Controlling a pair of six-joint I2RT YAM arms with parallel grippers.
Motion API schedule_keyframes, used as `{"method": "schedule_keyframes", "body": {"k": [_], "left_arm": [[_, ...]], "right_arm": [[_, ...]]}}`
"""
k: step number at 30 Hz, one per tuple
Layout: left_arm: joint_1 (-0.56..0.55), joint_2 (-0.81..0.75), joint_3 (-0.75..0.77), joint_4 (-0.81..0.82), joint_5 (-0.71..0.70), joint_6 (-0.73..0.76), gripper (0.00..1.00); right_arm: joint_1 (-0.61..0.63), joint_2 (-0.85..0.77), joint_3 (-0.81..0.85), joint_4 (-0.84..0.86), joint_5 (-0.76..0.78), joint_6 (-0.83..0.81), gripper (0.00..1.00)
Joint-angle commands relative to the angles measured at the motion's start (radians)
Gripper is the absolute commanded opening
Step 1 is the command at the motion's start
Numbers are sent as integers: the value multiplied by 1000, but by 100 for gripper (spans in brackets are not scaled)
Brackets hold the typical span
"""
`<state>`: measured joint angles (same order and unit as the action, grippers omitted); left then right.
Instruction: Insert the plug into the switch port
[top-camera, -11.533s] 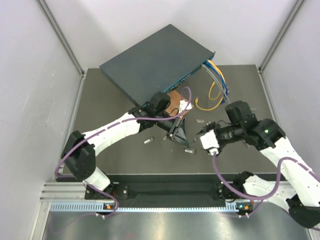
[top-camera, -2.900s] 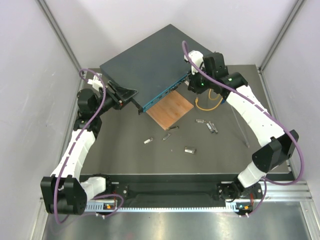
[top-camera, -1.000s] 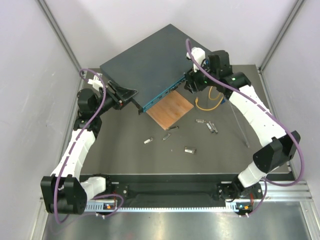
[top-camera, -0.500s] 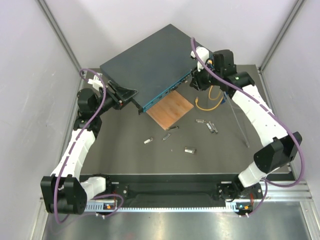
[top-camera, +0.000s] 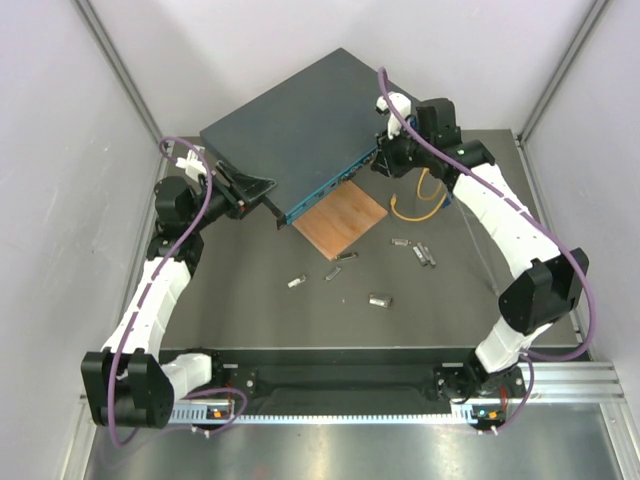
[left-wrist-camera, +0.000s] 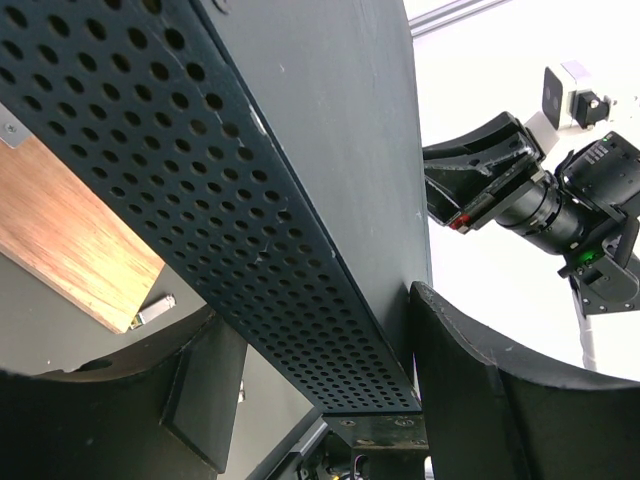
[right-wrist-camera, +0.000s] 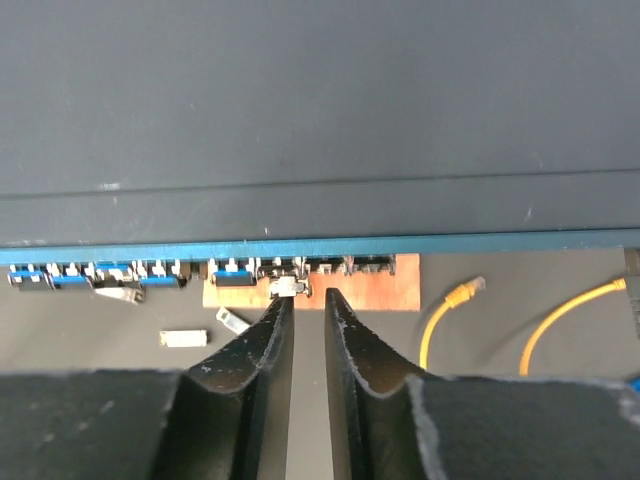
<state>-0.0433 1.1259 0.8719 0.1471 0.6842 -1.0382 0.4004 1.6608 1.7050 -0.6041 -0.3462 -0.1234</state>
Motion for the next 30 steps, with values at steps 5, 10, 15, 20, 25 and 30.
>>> {"method": "schedule_keyframes", "body": {"k": [5, 10, 15, 20, 25, 30], "left_arm": [[-3, 43, 6, 54, -26, 67, 0], [6, 55, 2, 75, -17, 50, 0], [17, 81, 59, 34, -12, 101, 0], [36, 115, 104, 9, -3, 135, 0], [36, 124, 116, 2, -8, 150, 0], [74, 141, 136, -1, -14, 156, 0]], "right_arm": [[3, -35, -54, 270, 6, 108, 14], [11, -52, -126, 387, 13, 165, 10], [20, -69, -170, 474, 19, 194, 2], [28, -49, -142, 497, 44, 212, 0], [35, -32, -113, 526, 92, 234, 0], [43, -13, -76, 515, 67, 232, 1]]}}
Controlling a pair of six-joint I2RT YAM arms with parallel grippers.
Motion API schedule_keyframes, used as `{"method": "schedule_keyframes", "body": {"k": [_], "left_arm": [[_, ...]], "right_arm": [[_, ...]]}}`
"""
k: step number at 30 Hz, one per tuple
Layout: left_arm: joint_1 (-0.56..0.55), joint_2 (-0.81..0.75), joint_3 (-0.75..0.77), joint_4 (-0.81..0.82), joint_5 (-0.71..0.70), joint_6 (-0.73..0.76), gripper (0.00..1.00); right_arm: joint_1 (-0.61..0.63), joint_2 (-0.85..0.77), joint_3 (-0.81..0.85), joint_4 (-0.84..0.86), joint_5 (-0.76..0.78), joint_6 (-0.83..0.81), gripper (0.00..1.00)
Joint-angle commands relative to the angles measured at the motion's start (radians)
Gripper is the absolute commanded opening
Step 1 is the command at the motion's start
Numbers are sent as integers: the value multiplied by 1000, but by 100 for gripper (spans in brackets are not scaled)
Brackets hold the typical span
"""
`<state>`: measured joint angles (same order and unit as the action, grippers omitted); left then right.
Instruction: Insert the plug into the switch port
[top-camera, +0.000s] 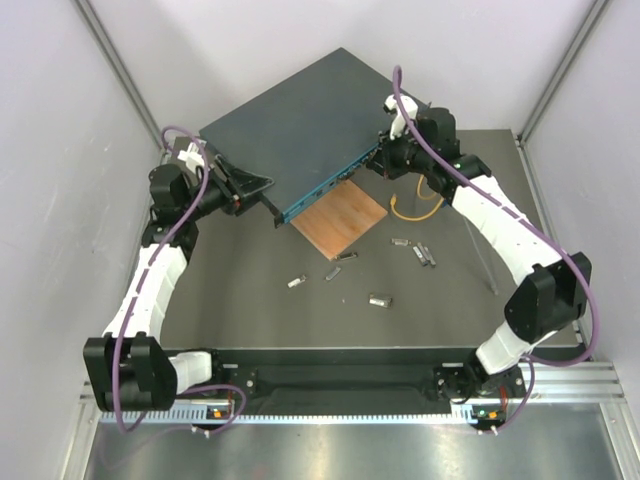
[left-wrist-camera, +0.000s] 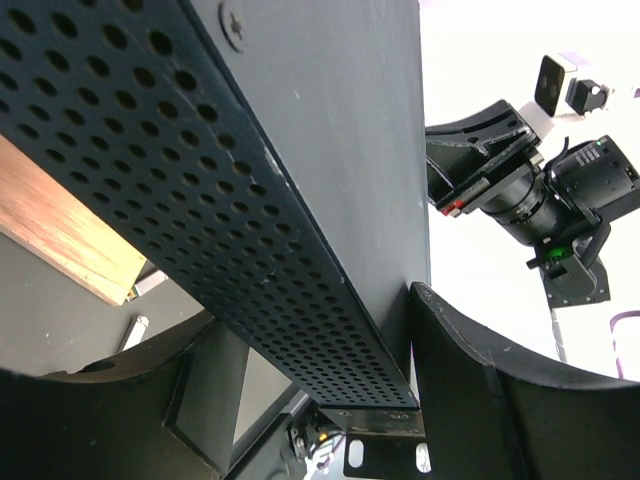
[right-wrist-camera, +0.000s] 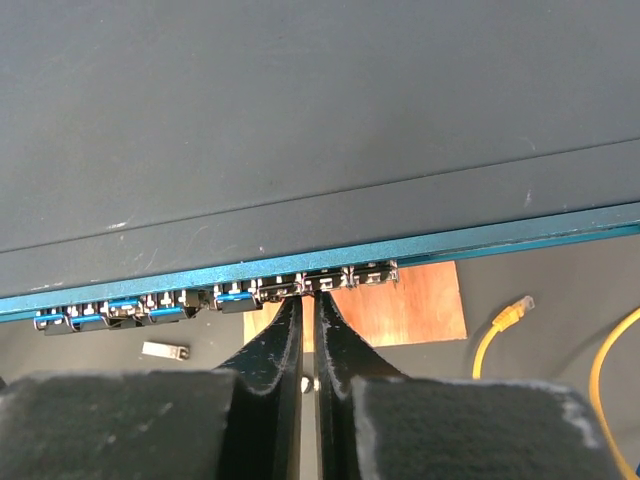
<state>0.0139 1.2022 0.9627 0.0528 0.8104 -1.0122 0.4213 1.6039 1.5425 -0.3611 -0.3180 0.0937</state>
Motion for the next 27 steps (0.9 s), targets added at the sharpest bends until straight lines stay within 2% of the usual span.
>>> {"method": "schedule_keyframes", "body": {"k": [1, 6, 7, 9, 10, 12, 13, 14, 15, 17, 18, 22, 24, 27], "left_arm": [[21, 69, 51, 90, -139, 139, 0], [38, 100, 94, 85, -99, 143, 0], [38, 103, 91, 96, -90, 136, 0], [38, 100, 84, 127, -74, 123, 0], [38, 97, 76, 133, -71, 121, 0], [38, 82, 65, 168, -59, 116, 16], [38, 68, 56, 176, -51, 115, 23], [38, 57, 50, 179, -53, 115, 39], [40, 45, 44, 182, -54, 121, 45], [41, 7, 22, 173, -69, 130, 57], [43, -7, 16, 167, -74, 132, 67], [58, -85, -15, 163, -97, 110, 92], [70, -111, -24, 166, -131, 83, 97], [83, -148, -36, 193, -166, 49, 99]], "right_arm": [[22, 41, 88, 246, 27, -3, 8], [22, -42, 24, 174, -12, -84, 27], [22, -56, -1, 157, -15, -145, 36], [14, -100, -24, 110, -41, -178, 45], [11, -114, -41, 93, -50, -204, 55], [2, -146, -51, 42, -69, -232, 69], [-1, -159, -61, 24, -85, -241, 72], [-13, -171, -65, -8, -95, -250, 75], [-19, -192, -70, -28, -108, -270, 79], [-35, -217, -94, -65, -151, -298, 83], [-39, -240, -104, -112, -168, -316, 85], [-45, -294, -201, -263, -224, -489, 88], [-45, -320, -240, -318, -225, -587, 87], [-44, -343, -335, -416, -220, -696, 81]]}}
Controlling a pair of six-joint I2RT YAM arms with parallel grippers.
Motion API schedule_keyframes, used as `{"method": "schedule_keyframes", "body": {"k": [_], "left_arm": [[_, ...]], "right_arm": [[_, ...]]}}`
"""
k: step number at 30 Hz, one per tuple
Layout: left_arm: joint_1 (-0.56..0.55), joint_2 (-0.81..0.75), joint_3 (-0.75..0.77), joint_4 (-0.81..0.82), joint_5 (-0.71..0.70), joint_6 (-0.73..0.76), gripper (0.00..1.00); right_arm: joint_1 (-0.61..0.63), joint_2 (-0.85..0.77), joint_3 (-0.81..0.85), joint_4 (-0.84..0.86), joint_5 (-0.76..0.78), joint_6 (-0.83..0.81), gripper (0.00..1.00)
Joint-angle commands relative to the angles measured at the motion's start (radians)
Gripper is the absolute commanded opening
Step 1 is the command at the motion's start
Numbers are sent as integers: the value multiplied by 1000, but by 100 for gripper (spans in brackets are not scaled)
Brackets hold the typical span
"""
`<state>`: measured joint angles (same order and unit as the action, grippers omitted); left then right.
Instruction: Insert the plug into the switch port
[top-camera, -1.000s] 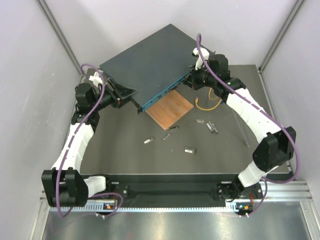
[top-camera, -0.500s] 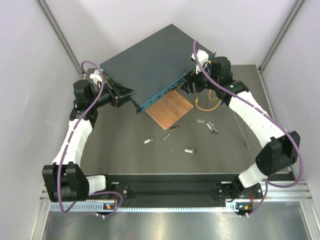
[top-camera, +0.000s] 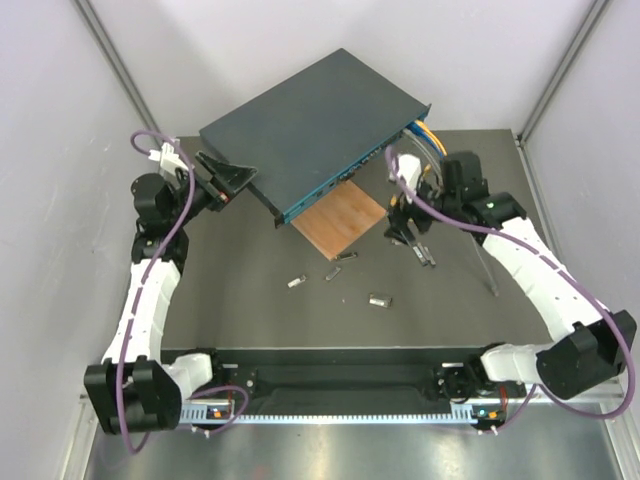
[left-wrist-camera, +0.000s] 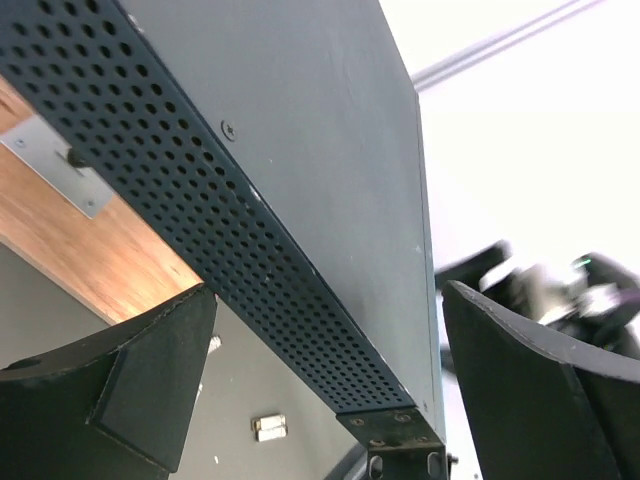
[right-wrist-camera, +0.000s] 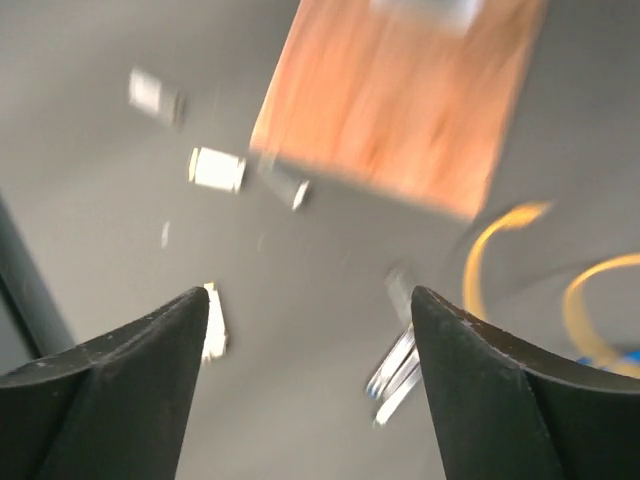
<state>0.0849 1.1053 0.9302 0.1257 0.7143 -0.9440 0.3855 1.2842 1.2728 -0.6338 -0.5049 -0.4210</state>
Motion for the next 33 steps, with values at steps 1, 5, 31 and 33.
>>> {"method": "schedule_keyframes", "body": {"k": [1, 5, 31, 33], "left_arm": [[12, -70, -2, 121, -84, -21, 99], [13, -101, 4, 131, -122, -26, 99], [16, -122, 39, 40, -121, 80, 98], [16, -121, 41, 43, -121, 76, 98]], "right_arm": [[-5, -25, -85, -164, -21, -202, 79], [33, 10, -168, -205, 35, -292, 73], [251, 417, -211, 520, 105, -268, 47], [253, 454, -181, 511, 108, -272, 48]]}}
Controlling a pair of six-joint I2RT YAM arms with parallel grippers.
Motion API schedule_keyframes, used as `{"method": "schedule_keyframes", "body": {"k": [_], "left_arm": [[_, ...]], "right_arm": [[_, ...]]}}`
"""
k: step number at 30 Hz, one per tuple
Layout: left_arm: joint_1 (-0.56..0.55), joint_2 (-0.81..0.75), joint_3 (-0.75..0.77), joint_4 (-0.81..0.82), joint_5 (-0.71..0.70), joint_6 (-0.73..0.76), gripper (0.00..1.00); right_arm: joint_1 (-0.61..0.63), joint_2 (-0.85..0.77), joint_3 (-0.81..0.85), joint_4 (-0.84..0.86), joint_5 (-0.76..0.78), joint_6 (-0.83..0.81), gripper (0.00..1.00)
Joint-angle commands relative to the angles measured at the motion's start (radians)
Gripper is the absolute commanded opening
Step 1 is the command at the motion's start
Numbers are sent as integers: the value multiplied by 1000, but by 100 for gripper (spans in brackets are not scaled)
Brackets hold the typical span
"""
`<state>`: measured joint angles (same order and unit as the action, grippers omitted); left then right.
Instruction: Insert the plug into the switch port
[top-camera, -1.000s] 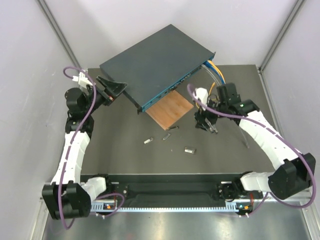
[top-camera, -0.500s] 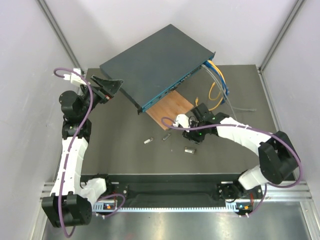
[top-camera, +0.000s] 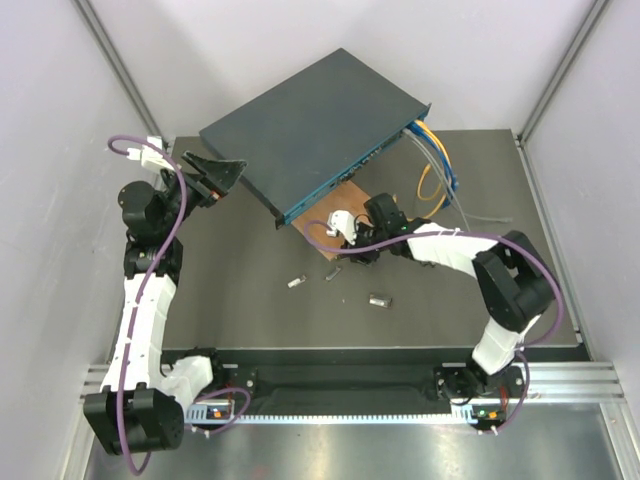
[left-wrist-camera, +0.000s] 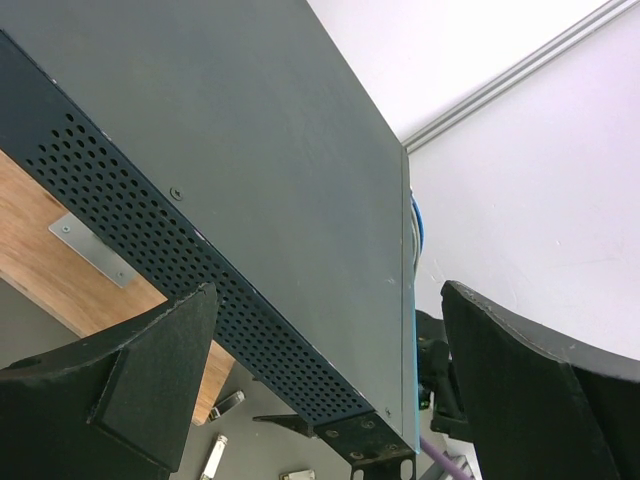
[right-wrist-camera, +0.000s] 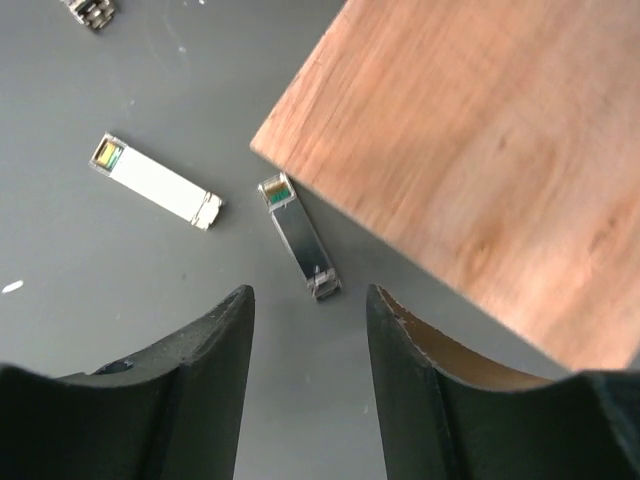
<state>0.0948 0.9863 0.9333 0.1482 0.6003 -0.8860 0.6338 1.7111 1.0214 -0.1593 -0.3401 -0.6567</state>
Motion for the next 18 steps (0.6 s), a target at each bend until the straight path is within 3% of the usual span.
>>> {"method": "schedule_keyframes", "body": {"k": [1, 4, 11, 18], "left_arm": [[6, 0, 35, 21, -7, 18, 98], [9, -1, 24, 24, 3, 12, 98], [10, 14, 30, 25, 6, 9, 98], [11, 18, 30, 33, 4, -4, 98]], "right_arm": [[3, 50, 83, 30, -57, -40, 48], [4, 97, 132, 1, -43, -37, 49], [7, 202, 308, -238, -66, -49, 44], [21, 260, 330, -351, 12, -86, 44]]}}
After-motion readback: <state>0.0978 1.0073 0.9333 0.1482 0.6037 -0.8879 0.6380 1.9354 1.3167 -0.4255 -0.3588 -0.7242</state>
